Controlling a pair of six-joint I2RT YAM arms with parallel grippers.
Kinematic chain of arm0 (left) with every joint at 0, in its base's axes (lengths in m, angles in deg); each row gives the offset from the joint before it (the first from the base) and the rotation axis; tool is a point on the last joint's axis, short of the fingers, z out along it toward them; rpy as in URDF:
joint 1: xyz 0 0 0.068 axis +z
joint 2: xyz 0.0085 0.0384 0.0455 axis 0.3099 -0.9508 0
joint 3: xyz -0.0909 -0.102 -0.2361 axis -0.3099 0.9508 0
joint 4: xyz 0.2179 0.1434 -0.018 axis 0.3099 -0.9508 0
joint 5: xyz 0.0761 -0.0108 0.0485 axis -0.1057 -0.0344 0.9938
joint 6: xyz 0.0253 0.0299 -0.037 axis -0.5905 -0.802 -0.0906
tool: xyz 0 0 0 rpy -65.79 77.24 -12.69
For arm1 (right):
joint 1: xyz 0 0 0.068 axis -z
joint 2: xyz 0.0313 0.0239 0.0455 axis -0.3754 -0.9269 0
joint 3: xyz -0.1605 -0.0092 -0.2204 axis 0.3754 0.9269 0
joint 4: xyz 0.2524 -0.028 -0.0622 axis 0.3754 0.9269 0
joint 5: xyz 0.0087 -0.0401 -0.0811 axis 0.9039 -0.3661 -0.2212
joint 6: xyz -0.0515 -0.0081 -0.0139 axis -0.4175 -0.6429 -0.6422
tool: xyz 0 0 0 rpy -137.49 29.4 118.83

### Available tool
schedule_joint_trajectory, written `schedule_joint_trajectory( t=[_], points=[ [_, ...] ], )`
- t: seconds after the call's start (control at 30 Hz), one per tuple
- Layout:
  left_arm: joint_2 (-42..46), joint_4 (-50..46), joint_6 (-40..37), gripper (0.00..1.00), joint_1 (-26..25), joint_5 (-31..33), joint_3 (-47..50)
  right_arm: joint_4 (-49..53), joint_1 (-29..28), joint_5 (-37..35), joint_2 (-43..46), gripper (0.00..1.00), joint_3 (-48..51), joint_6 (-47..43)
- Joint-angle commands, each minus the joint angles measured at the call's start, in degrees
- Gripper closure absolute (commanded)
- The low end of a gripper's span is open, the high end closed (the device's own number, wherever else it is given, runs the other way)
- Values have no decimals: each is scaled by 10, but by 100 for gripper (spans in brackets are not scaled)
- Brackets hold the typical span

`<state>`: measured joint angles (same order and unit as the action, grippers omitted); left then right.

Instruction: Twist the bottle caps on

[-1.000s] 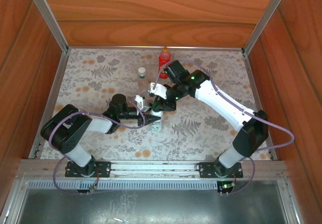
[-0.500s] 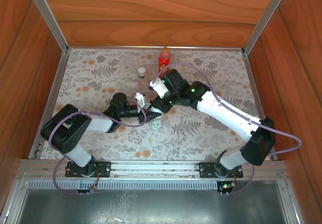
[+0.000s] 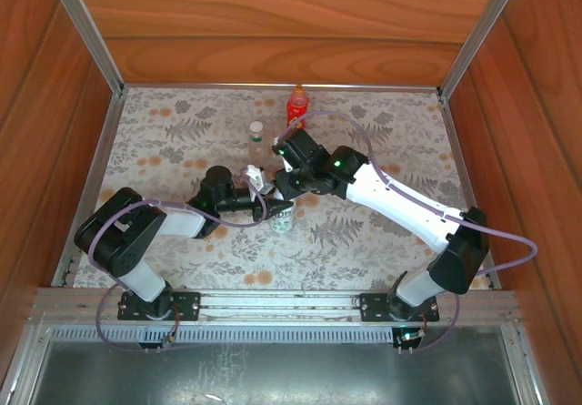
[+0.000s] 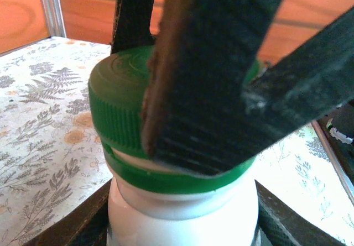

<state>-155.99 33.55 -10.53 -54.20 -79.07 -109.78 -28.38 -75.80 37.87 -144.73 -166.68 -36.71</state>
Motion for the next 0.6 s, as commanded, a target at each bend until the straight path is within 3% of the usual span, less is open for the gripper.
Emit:
schedule_joint_trajectory(
  t=[0.0,0.17,0.37,0.57],
  points=[
    [-10,-7,-18,47,-1,8,-2,81,2,-13,-14,69,18,1],
    [-7,-8,-23,47,-1,4,4,14,2,61,20,52,29,-108],
    [-3,-9,-25,47,0,-9,10,-17,3,80,72,36,52,-223],
    [2,-8,-24,47,0,-31,10,-22,21,109,123,30,82,-307]
  ],
)
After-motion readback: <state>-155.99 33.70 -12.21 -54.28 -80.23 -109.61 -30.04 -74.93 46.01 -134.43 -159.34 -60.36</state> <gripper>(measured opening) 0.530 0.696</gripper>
